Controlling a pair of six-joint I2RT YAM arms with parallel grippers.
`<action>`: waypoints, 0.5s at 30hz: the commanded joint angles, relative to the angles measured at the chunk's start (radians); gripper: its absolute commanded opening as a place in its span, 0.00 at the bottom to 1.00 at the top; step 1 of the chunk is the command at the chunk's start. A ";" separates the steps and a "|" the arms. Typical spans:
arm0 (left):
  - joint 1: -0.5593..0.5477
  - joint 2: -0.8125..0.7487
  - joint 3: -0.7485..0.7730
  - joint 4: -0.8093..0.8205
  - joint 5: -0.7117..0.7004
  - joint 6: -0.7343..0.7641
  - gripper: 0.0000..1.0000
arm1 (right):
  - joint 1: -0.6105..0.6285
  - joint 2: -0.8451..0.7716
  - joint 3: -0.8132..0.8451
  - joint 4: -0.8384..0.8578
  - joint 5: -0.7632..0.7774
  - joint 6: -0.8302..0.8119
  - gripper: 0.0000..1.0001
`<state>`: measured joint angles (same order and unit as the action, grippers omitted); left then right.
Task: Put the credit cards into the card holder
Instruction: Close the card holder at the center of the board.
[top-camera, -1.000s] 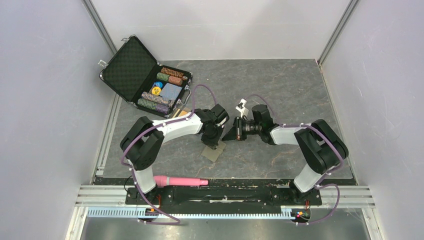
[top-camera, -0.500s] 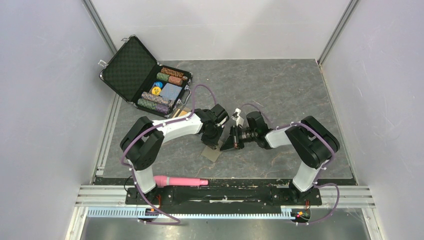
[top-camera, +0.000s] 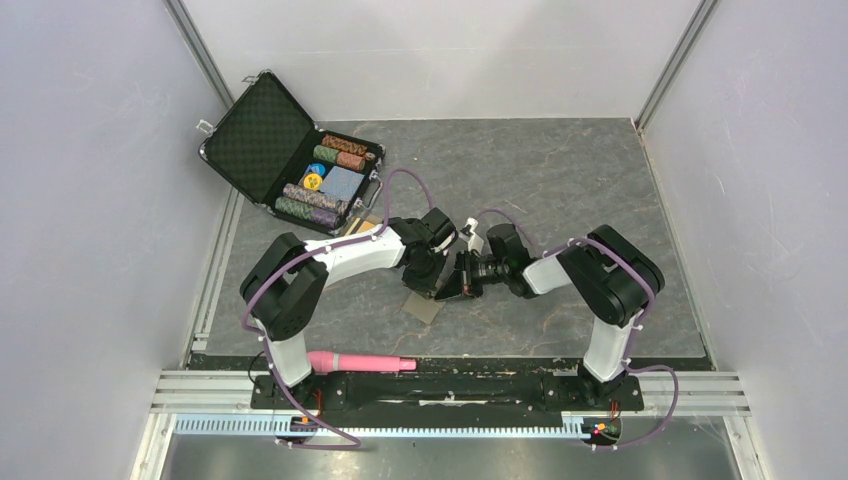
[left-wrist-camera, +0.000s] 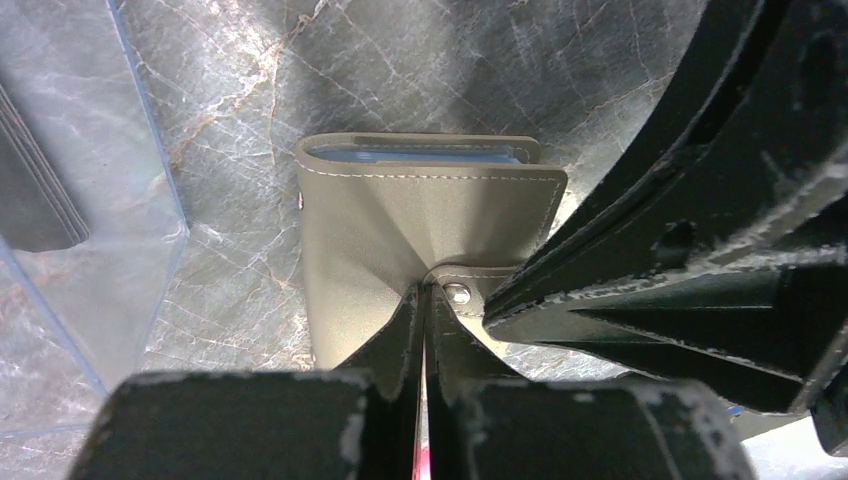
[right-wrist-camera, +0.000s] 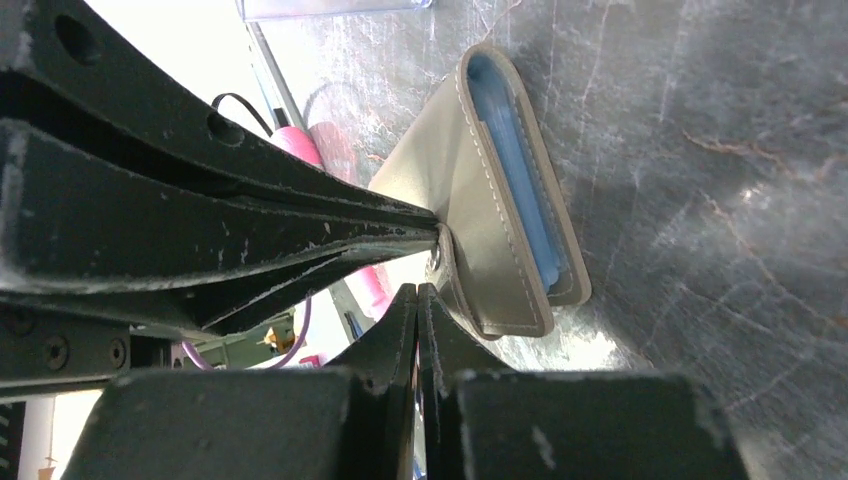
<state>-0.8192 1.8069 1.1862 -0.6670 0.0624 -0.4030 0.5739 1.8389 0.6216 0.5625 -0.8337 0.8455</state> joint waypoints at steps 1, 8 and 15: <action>0.005 0.011 -0.026 0.112 -0.025 0.001 0.02 | 0.013 0.020 0.051 -0.032 0.031 -0.041 0.00; 0.004 0.009 -0.037 0.129 -0.005 0.003 0.02 | 0.017 0.049 0.106 -0.304 0.162 -0.200 0.00; 0.002 0.014 -0.046 0.143 0.026 0.004 0.02 | 0.028 0.088 0.131 -0.478 0.266 -0.284 0.00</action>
<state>-0.8135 1.7992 1.1702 -0.6437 0.0811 -0.4030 0.5903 1.8545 0.7471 0.2844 -0.7925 0.6888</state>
